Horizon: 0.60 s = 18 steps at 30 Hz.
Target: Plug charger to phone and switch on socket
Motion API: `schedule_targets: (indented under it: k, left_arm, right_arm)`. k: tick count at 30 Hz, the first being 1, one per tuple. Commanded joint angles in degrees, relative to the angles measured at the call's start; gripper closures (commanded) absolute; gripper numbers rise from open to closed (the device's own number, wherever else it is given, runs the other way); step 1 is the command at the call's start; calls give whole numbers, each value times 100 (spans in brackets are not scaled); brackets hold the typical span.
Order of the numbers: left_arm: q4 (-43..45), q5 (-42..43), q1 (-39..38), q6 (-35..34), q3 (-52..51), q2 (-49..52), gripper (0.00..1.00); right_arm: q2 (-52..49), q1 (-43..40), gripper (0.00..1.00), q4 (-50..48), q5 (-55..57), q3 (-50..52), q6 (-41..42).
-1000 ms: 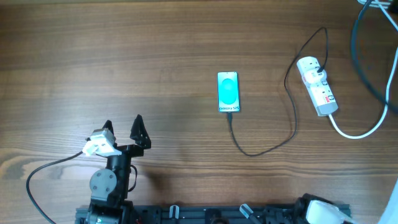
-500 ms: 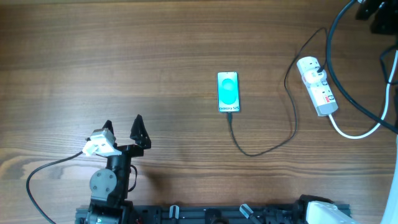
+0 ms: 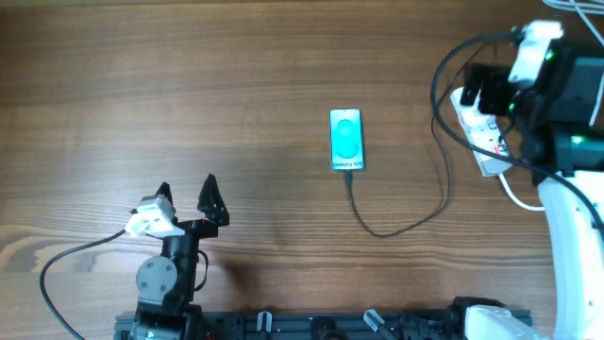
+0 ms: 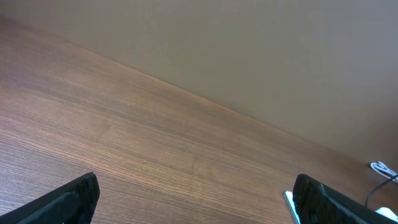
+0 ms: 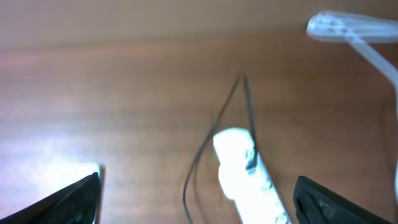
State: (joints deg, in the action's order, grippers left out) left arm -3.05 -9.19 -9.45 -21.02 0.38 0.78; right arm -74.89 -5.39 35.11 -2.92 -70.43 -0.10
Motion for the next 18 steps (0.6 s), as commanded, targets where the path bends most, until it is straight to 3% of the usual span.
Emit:
schedule_targets:
  k: [1,18]
  left_arm:
    - [-26,-52,-2,131,-7,-61,0]
    - [-26,-52,-2,131,-7,-61,0]
  right_arm:
    - [-11,20,0,-13,33,673,22]
    - [35,31,0,-87,33,3558,22]
